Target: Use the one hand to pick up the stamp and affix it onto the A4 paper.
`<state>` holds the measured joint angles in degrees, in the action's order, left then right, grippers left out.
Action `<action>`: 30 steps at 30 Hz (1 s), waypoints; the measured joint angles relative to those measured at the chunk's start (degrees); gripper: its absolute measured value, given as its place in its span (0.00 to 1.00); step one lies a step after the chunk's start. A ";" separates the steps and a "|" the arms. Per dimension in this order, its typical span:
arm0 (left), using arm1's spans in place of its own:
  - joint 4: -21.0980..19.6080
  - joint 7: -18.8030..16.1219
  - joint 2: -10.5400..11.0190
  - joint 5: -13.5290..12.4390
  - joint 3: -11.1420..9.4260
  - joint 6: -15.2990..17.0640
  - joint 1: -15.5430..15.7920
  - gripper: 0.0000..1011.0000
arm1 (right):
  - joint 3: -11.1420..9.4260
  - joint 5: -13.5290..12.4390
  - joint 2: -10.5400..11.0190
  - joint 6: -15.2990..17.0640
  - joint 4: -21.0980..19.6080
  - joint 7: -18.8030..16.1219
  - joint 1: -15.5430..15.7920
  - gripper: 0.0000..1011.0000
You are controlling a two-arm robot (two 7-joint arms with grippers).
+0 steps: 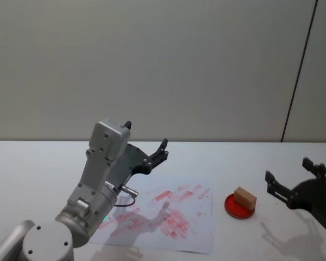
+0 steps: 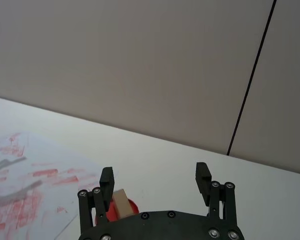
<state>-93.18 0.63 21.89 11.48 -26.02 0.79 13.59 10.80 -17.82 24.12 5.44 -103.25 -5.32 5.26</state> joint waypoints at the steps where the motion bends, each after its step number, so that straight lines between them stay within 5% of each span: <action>1: 0.00 0.00 0.00 0.00 0.00 0.00 0.00 0.99 | -0.05 0.04 0.16 0.11 0.00 -0.12 0.10 0.99; 10: 0.00 0.00 0.00 0.00 0.00 0.00 0.00 0.99 | 0.24 2.19 0.52 1.83 2.75 -4.01 -0.93 0.99; 30: 0.00 0.00 0.00 0.00 0.00 0.00 0.00 0.99 | 3.59 8.93 -5.00 3.85 15.90 -10.95 -9.87 0.99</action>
<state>-93.18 0.63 21.89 11.48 -26.02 0.79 13.59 14.40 -8.90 19.12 9.29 -87.36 -16.27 -4.61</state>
